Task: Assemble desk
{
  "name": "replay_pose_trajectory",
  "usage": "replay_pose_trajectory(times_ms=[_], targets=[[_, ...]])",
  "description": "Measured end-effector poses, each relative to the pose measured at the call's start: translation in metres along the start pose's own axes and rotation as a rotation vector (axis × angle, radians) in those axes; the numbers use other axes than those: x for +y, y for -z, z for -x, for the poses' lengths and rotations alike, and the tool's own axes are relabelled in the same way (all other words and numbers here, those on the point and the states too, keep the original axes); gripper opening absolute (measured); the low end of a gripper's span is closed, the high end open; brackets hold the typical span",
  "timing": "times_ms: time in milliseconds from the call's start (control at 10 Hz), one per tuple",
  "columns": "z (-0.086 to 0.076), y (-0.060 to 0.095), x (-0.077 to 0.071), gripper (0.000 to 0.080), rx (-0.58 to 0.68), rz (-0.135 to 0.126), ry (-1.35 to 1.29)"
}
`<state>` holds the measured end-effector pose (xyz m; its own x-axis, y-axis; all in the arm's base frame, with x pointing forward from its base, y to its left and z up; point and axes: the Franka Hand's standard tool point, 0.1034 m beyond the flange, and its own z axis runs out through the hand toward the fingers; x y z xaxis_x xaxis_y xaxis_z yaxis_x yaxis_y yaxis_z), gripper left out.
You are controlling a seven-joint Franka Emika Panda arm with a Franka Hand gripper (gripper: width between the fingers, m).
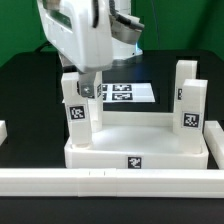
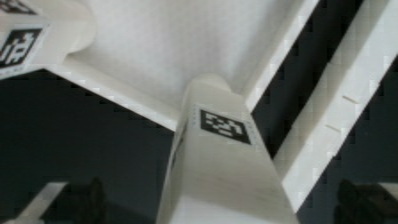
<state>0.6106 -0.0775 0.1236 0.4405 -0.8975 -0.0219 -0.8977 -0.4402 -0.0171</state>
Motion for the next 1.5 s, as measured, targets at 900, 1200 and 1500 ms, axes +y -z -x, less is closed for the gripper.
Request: replay_pose_trajectory(times_ms=[900, 1200, 1500], targets=[[-0.0045, 0.0005, 0.0012, 0.0649, 0.011, 0.0, 0.799], [-0.0045, 0.0004, 0.0016, 0.0649, 0.014, 0.012, 0.982], [-0.0058, 0.0004, 0.0029, 0.0622, 0.017, 0.026, 1.067]])
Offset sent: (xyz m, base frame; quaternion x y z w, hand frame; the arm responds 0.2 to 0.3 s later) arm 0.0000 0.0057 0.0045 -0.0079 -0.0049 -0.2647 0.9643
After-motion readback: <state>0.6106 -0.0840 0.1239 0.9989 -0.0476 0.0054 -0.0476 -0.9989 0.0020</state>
